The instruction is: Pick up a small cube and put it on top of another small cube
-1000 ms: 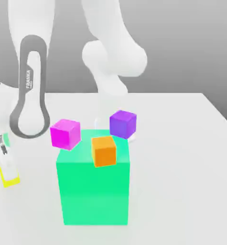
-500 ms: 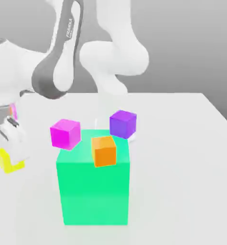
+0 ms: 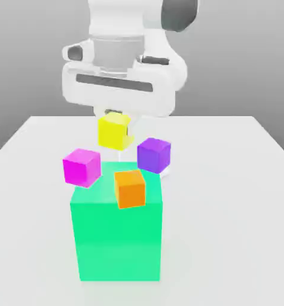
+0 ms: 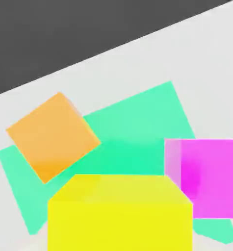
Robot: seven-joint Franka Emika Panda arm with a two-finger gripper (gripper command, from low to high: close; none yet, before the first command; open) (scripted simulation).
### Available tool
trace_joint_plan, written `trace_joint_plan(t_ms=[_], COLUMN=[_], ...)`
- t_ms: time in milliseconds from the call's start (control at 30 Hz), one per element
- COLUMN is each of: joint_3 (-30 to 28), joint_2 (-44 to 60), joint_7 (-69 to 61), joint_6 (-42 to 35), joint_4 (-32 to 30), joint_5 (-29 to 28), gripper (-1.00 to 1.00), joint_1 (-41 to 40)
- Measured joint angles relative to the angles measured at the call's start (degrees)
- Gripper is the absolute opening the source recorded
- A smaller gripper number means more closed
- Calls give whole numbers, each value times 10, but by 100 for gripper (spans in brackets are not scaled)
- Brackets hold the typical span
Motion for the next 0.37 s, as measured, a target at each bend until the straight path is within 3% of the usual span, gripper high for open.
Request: trace_joint_plan(t_ms=[100, 233, 267, 367], joint_3=[8, 15, 17, 17], joint_2=[-62, -57, -51, -51], joint_7=[-34, -48, -49, -49], joint_6=[-48, 14, 35, 35], joint_4=[-15, -72, -87, -87], joint_5=[13, 21, 22, 22], gripper=[-100, -100, 100, 100], joint_1=[35, 46, 46, 46])
